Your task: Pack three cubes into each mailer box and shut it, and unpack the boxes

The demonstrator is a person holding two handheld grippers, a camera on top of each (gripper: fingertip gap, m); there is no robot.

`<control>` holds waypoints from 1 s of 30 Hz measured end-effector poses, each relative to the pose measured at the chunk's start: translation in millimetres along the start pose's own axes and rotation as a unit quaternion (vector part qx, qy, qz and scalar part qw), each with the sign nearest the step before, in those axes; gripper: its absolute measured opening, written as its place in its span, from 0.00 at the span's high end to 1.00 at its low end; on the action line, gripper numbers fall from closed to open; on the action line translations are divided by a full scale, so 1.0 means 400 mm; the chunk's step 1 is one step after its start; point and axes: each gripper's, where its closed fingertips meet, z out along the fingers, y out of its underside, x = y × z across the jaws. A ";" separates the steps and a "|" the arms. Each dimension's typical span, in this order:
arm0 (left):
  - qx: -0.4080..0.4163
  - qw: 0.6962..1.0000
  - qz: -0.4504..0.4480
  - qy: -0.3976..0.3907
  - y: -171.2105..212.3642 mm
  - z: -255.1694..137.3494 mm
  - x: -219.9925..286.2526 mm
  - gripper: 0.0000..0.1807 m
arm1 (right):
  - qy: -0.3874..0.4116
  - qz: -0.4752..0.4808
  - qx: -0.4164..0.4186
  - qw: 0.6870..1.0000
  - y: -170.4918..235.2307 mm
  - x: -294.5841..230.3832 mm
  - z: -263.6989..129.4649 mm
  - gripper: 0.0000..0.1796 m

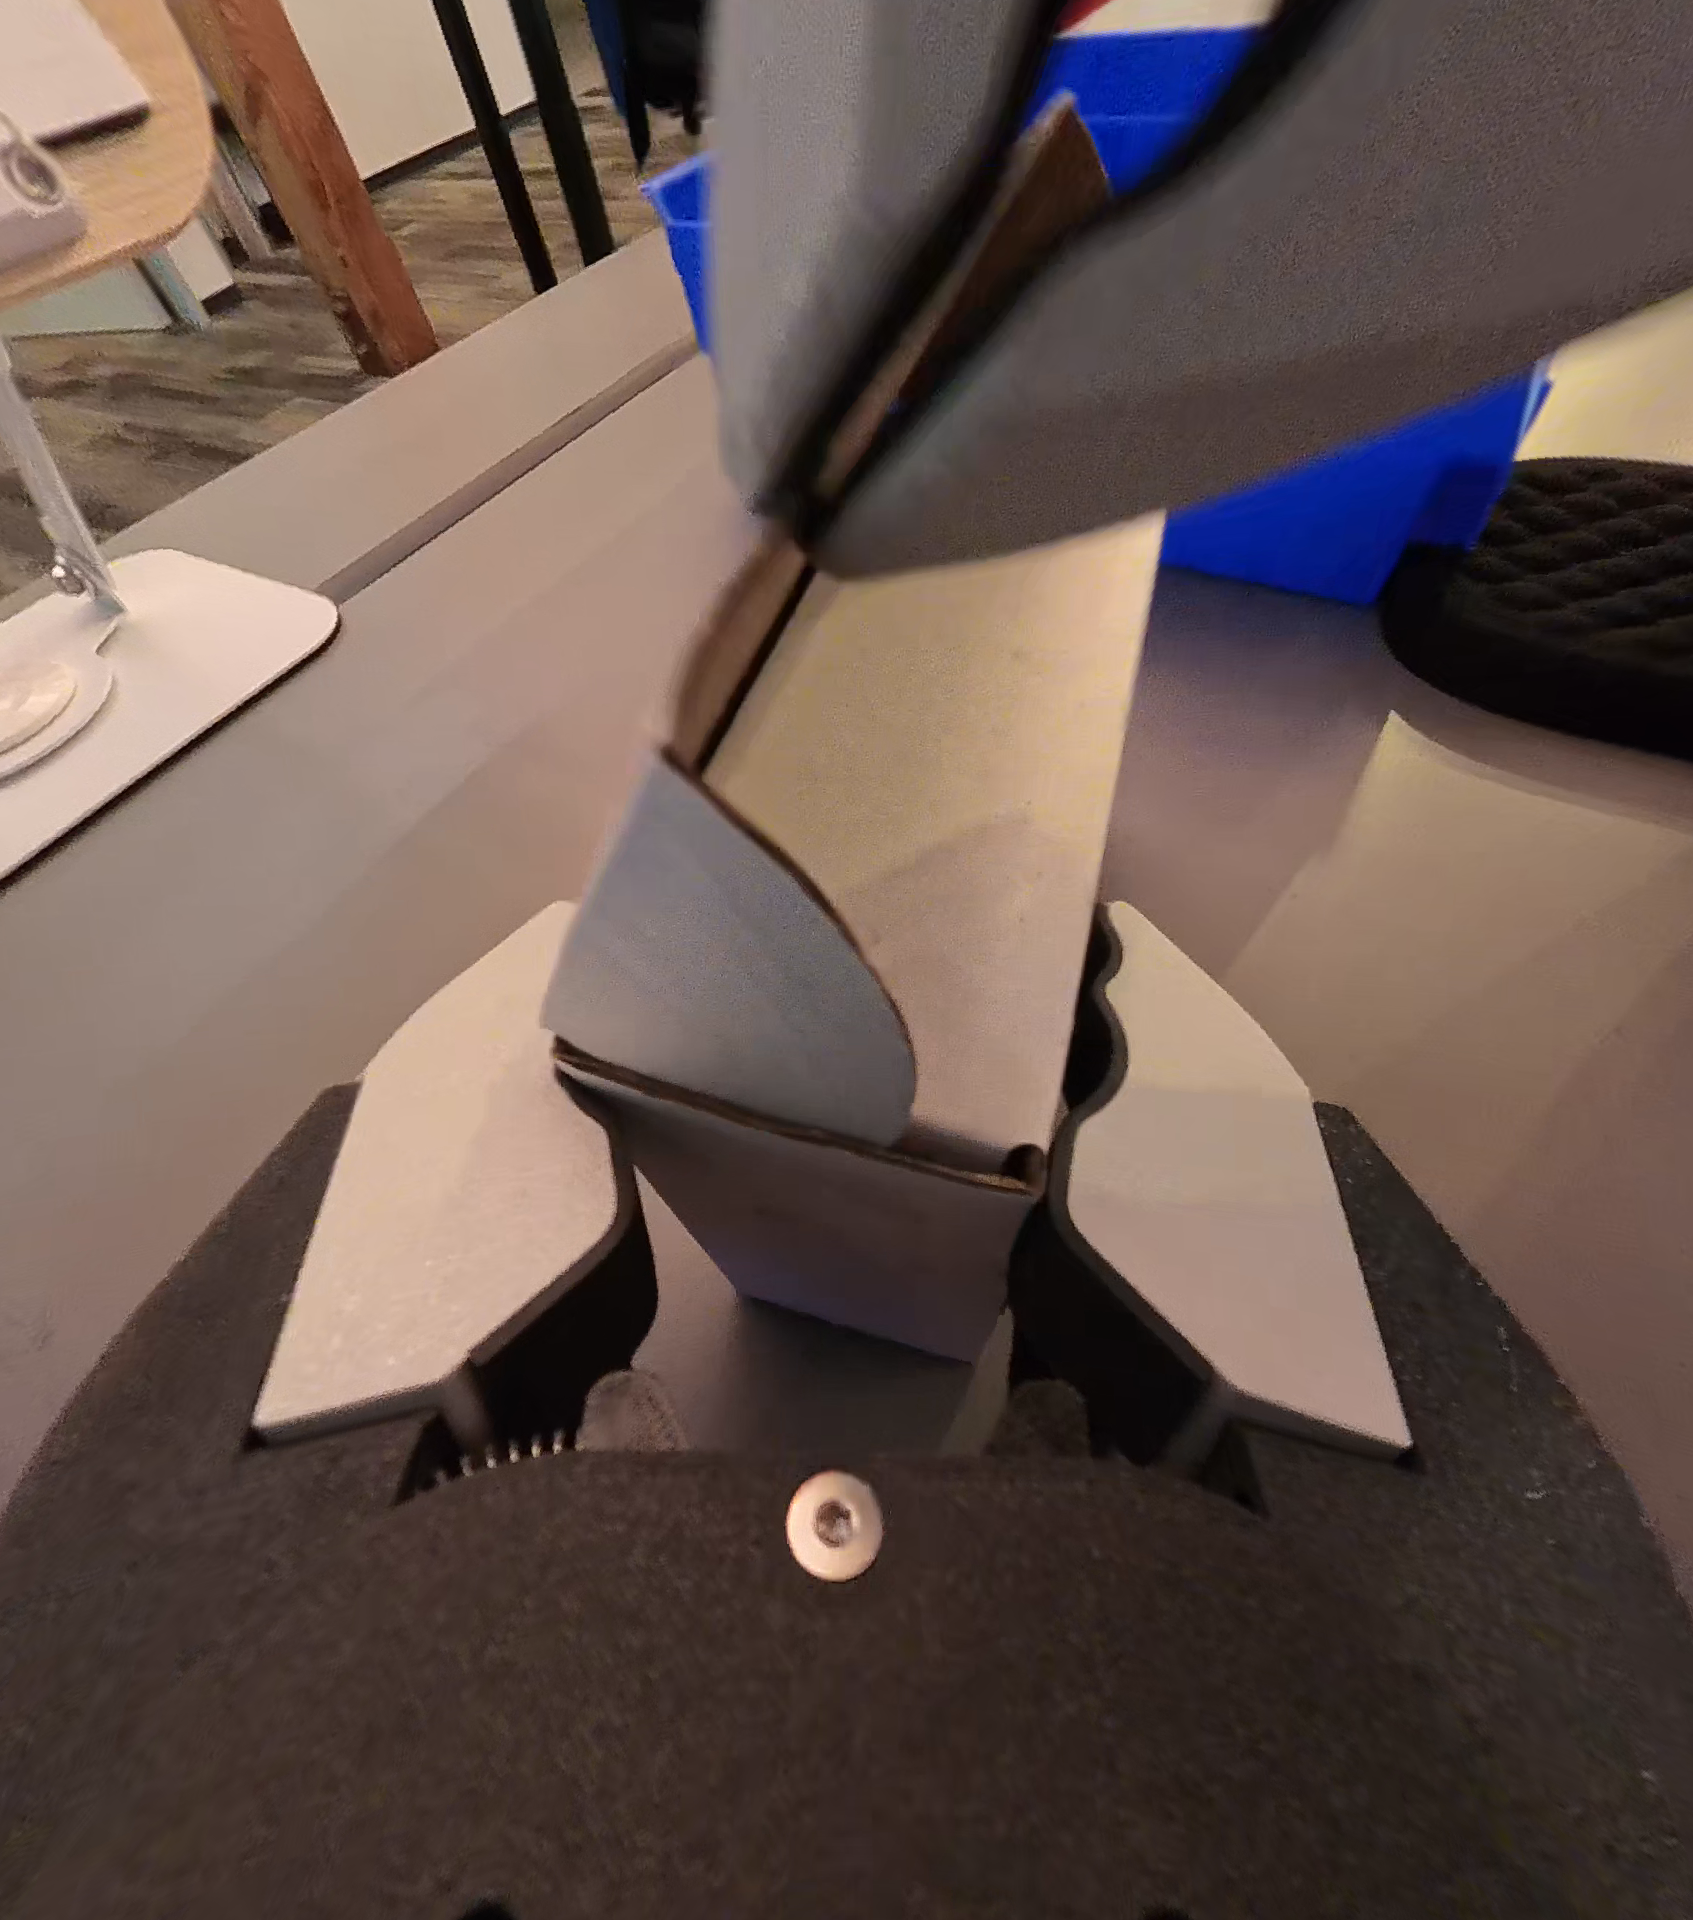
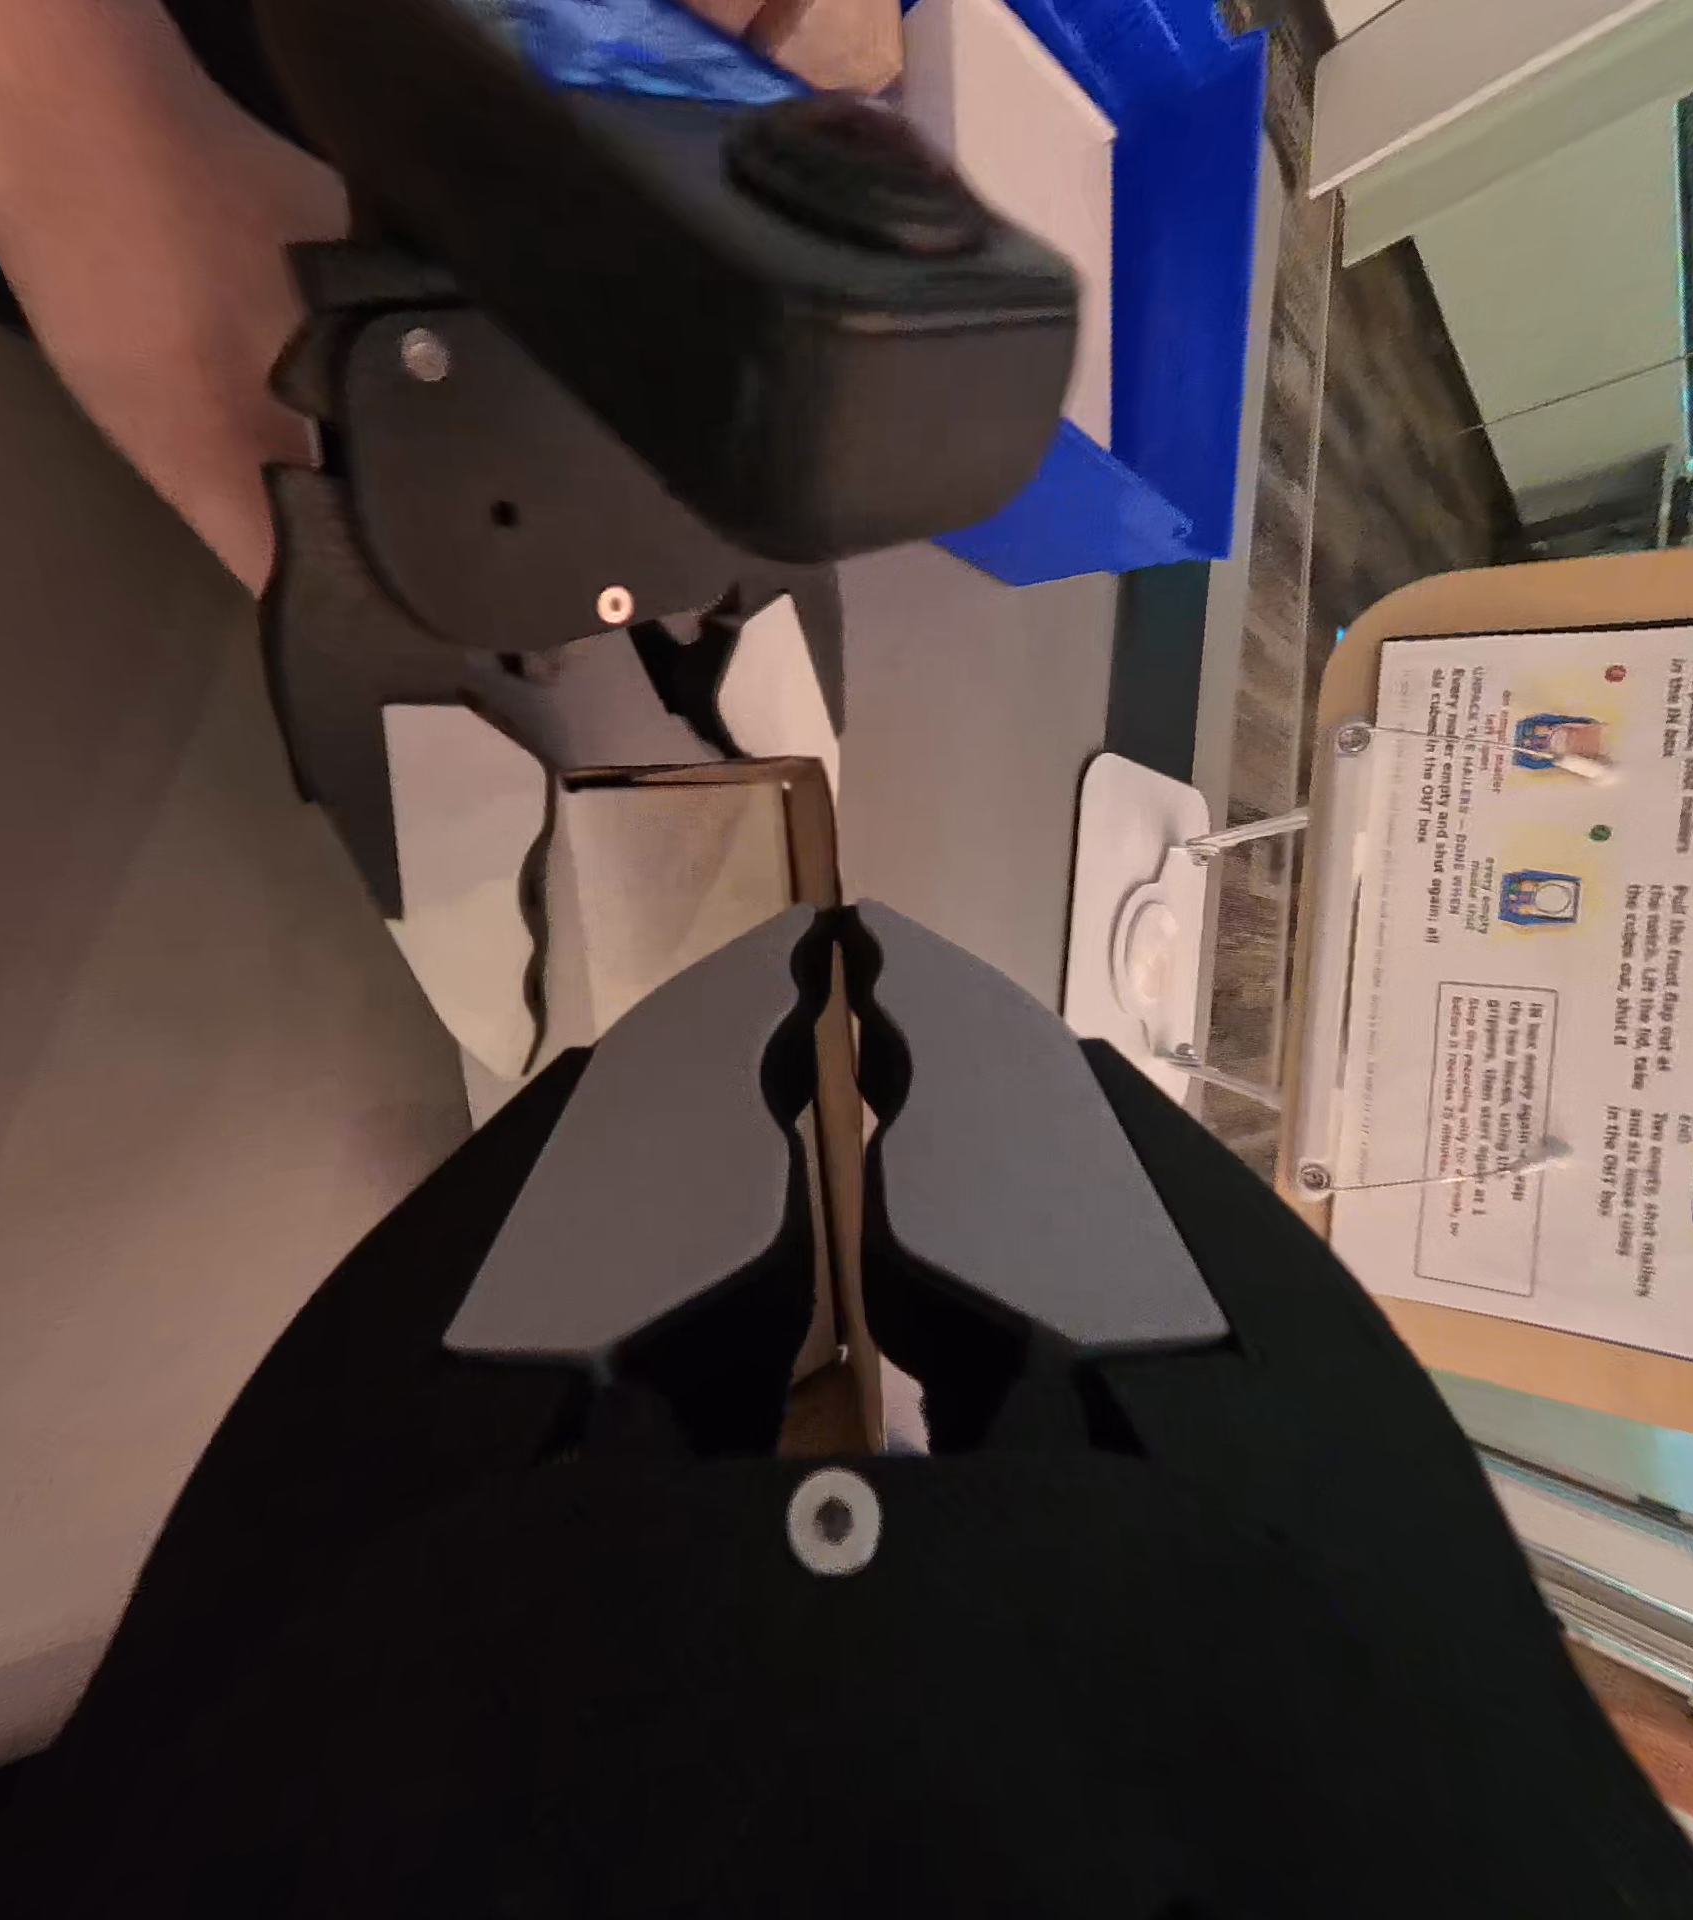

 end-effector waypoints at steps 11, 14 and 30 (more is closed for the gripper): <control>-0.003 1.000 -0.015 0.019 0.004 -0.003 0.006 0.52 | -0.041 0.073 -0.047 0.995 0.157 0.029 -0.038 0.90; -0.002 1.000 -0.008 0.024 0.003 -0.003 0.011 0.52 | -0.063 0.079 -0.050 0.994 0.174 0.020 -0.040 0.94; 0.021 0.976 0.216 0.001 -0.004 -0.032 0.075 0.51 | -0.240 0.207 0.029 0.948 0.137 -0.056 -0.140 0.98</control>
